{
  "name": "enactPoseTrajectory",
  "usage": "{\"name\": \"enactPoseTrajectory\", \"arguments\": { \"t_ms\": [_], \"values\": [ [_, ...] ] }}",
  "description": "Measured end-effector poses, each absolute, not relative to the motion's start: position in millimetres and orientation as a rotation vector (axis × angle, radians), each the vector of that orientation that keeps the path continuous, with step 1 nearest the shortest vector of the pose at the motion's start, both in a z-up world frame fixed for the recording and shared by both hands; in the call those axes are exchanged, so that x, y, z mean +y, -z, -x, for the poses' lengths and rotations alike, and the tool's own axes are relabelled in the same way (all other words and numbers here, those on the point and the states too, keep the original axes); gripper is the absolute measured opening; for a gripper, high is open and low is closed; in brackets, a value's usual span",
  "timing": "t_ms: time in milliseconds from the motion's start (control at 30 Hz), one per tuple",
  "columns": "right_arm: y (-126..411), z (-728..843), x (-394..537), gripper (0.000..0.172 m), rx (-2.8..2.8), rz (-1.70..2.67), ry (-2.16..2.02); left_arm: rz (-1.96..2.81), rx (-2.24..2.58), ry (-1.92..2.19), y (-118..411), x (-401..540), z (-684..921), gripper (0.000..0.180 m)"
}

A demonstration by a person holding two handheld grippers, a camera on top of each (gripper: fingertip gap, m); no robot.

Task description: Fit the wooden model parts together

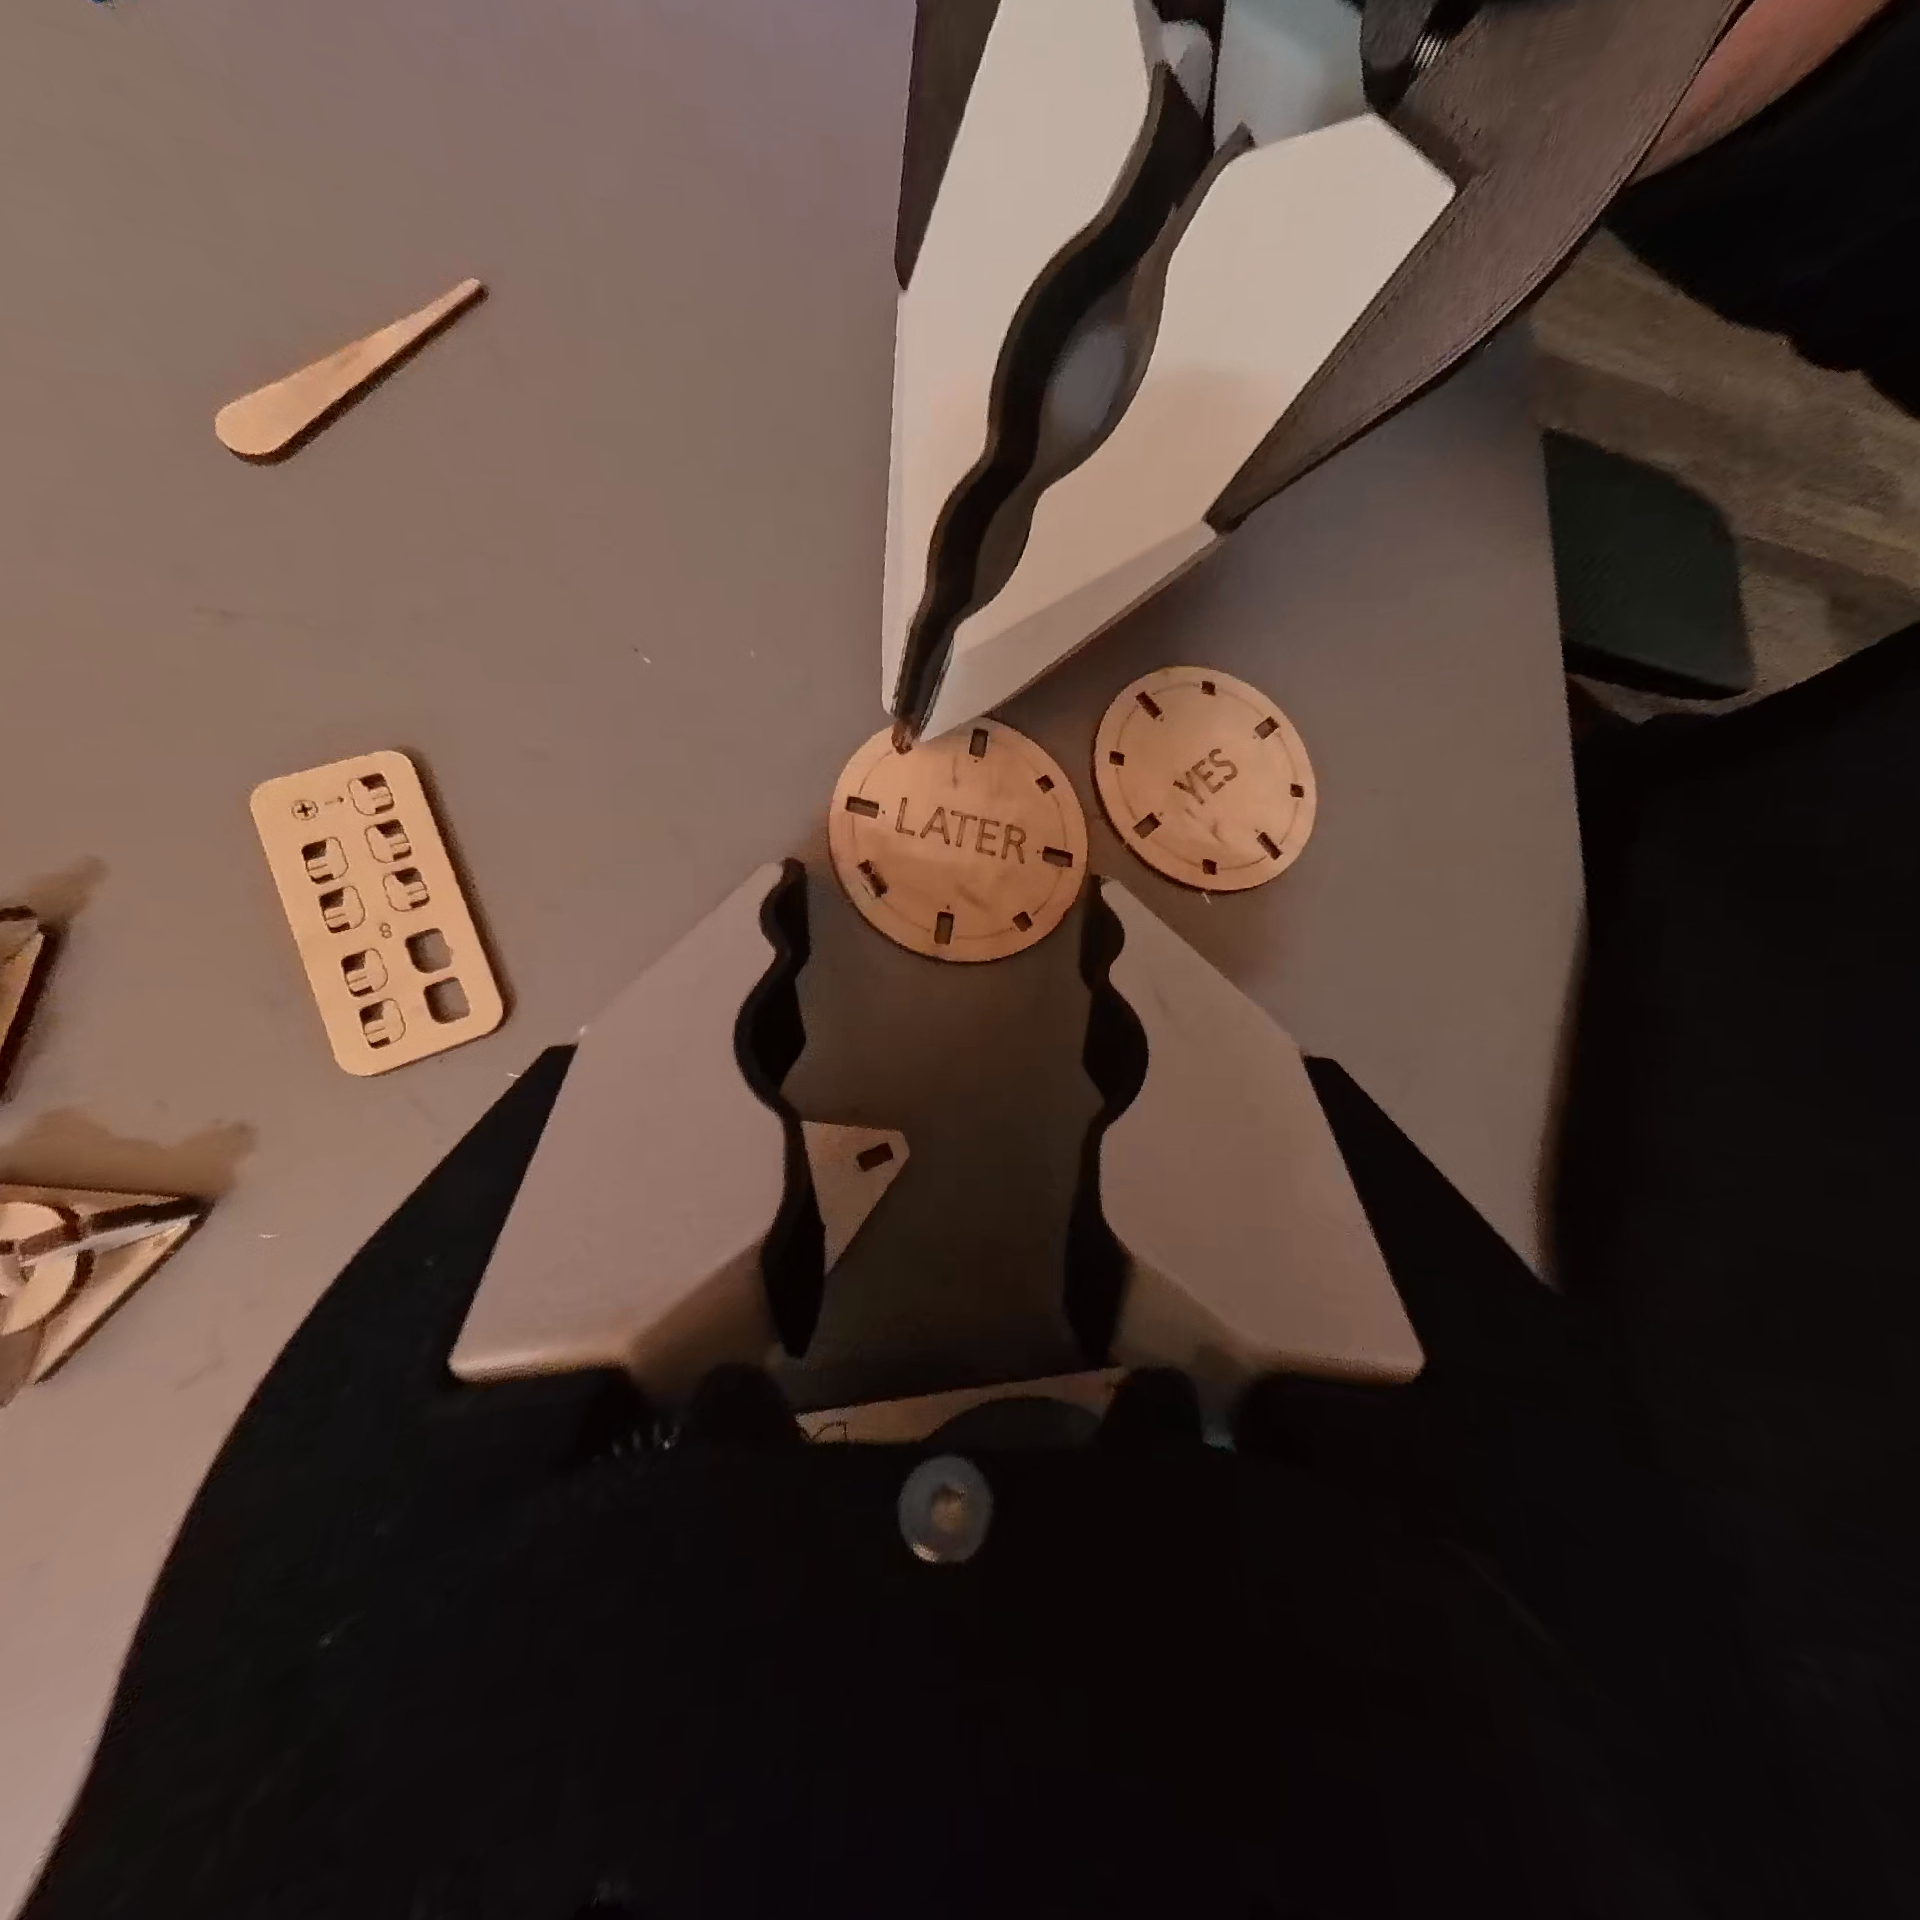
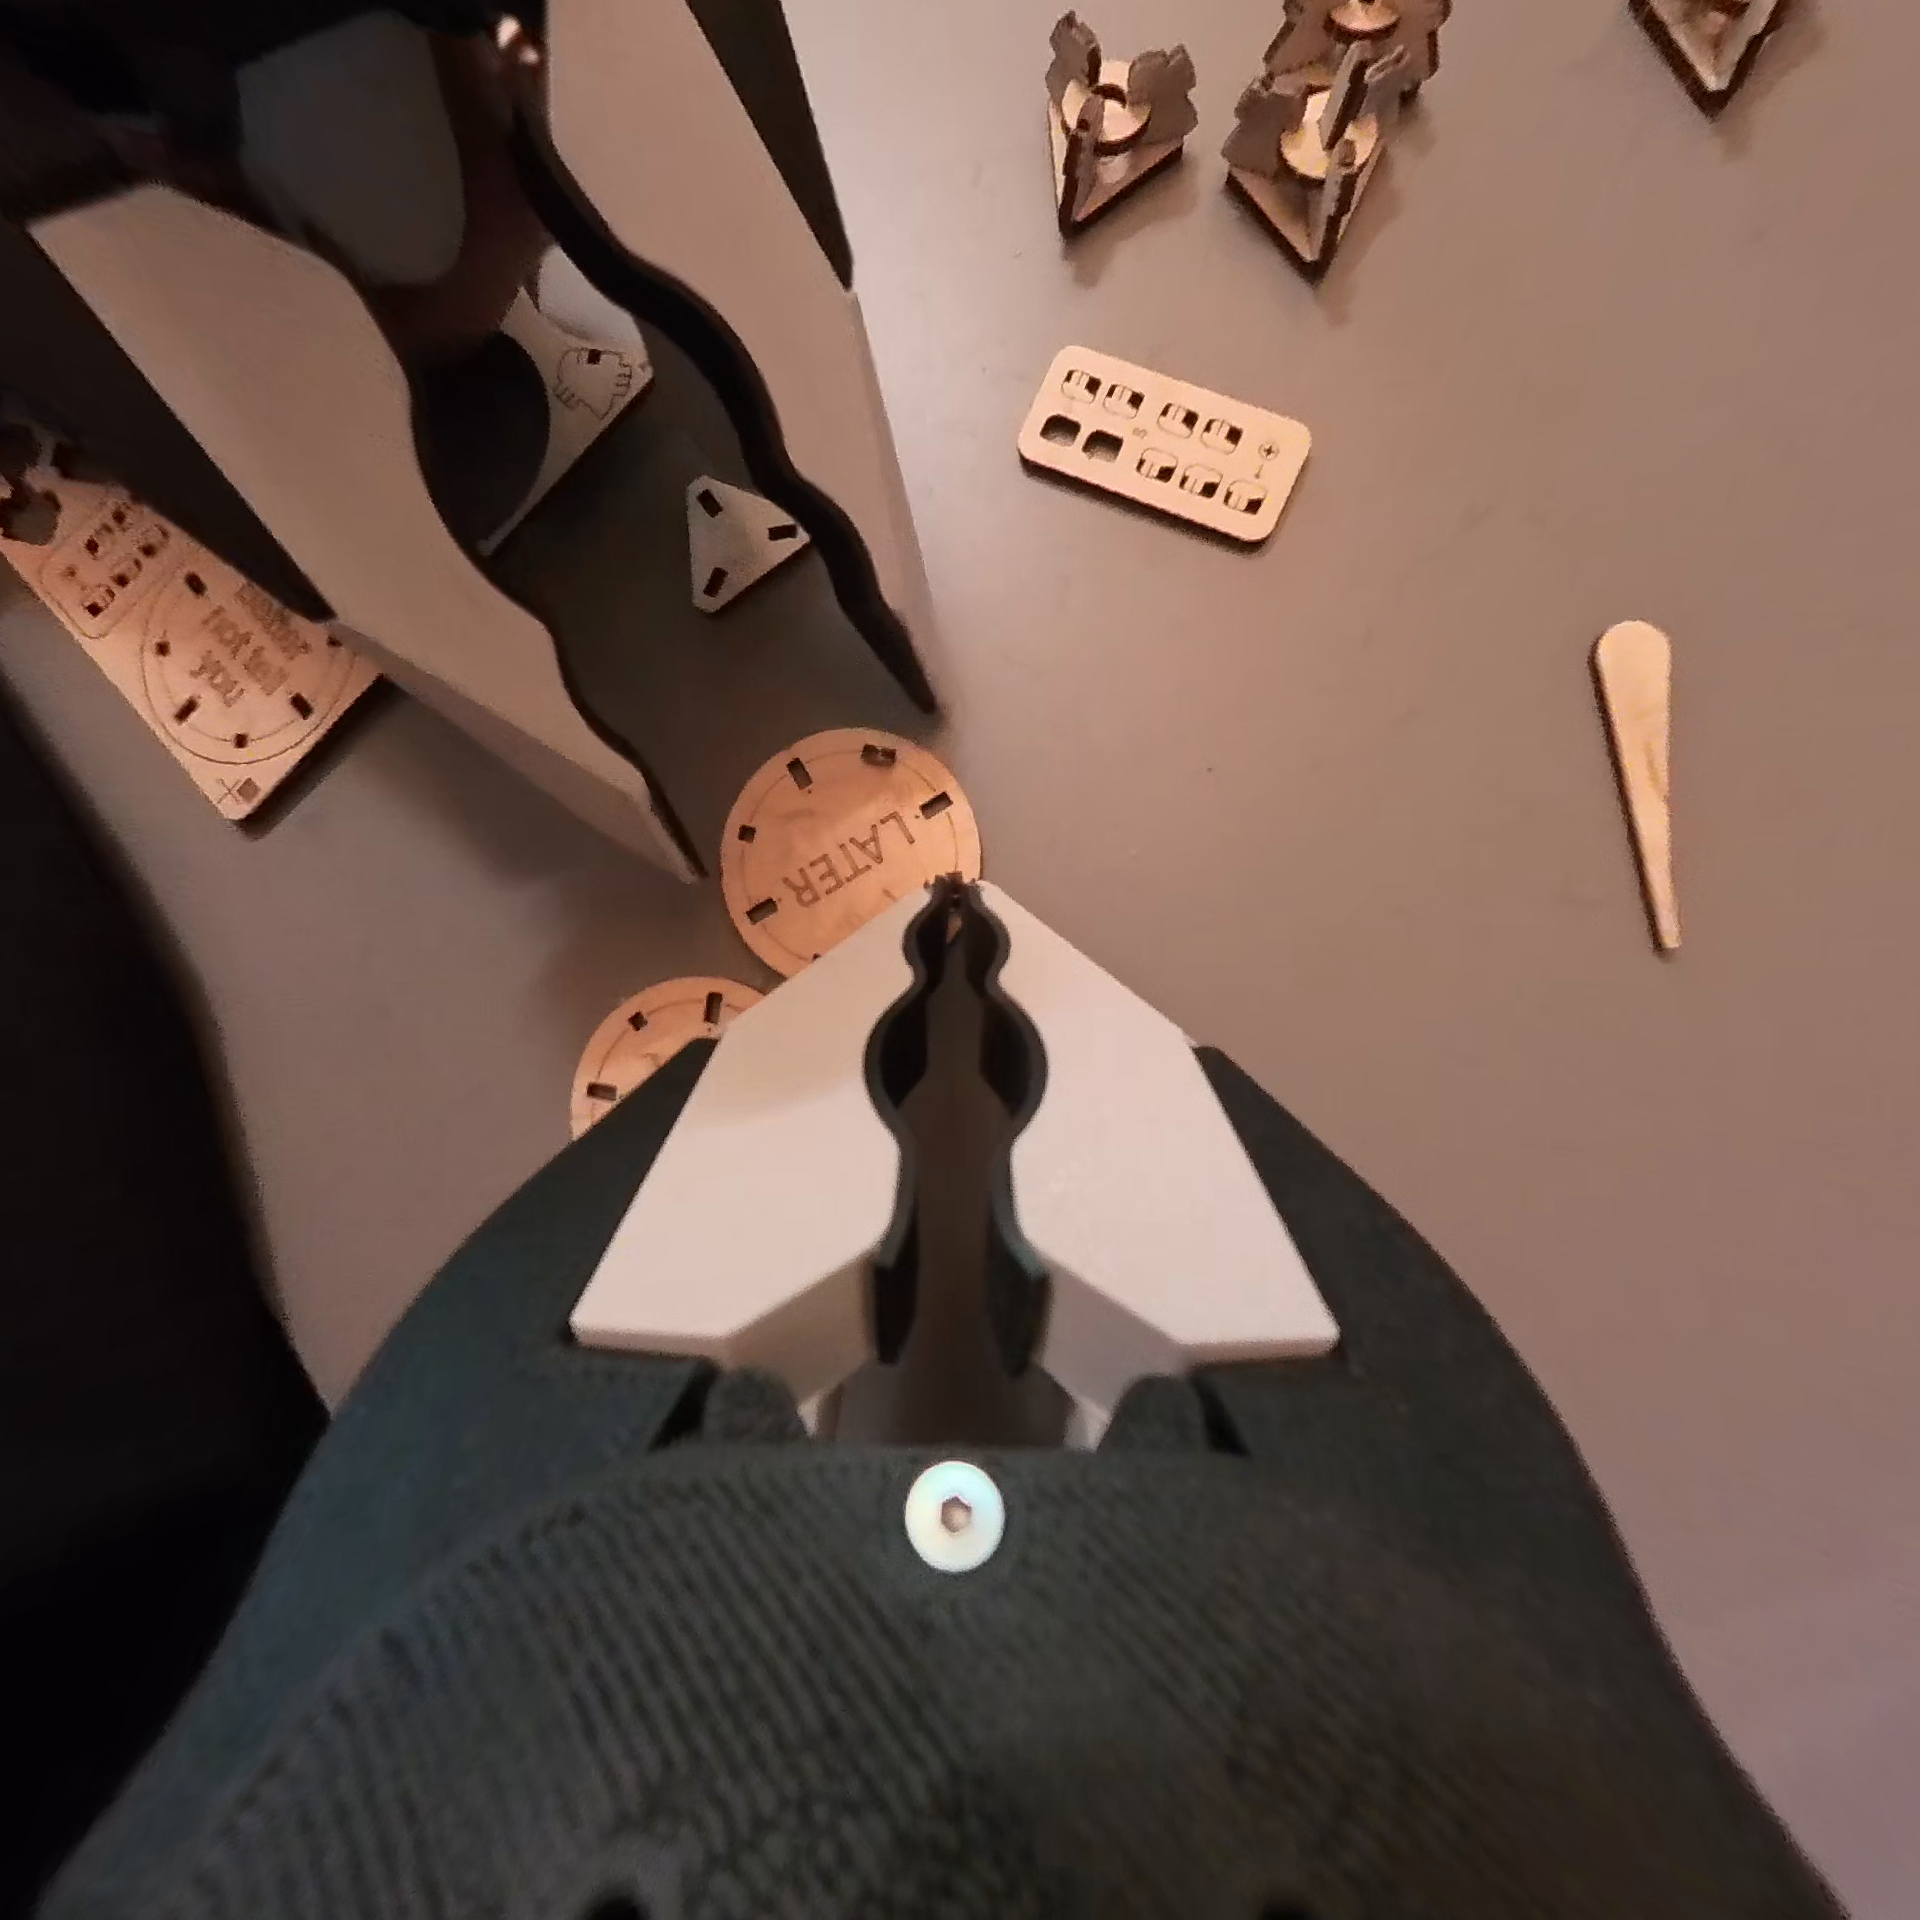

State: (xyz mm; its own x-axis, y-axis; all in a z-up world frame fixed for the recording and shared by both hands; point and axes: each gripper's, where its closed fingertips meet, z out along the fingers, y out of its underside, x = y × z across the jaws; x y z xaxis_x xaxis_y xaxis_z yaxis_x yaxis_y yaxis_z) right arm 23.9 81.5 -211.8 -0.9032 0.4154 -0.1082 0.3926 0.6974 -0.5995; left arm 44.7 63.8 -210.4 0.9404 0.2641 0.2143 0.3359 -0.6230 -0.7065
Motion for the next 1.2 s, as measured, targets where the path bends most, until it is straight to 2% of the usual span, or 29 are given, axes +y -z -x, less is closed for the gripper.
{"name": "enactPoseTrajectory", "arguments": {
  "t_ms": [333, 600, 1200],
  "values": [
    [214, -29, 84, 0.001, -2.895, 0.673, -0.889, 2.303, -0.414, 0.079, 214, 64, -45, 0.049],
    [215, -22, 83, 0.001, -2.867, 0.637, -0.862, 2.273, -0.423, 0.200, 211, 67, -55, 0.037],
    [214, -24, 85, 0.001, -2.856, 0.580, -0.813, 2.248, -0.434, 0.163, 208, 68, -50, 0.039]
  ]
}}
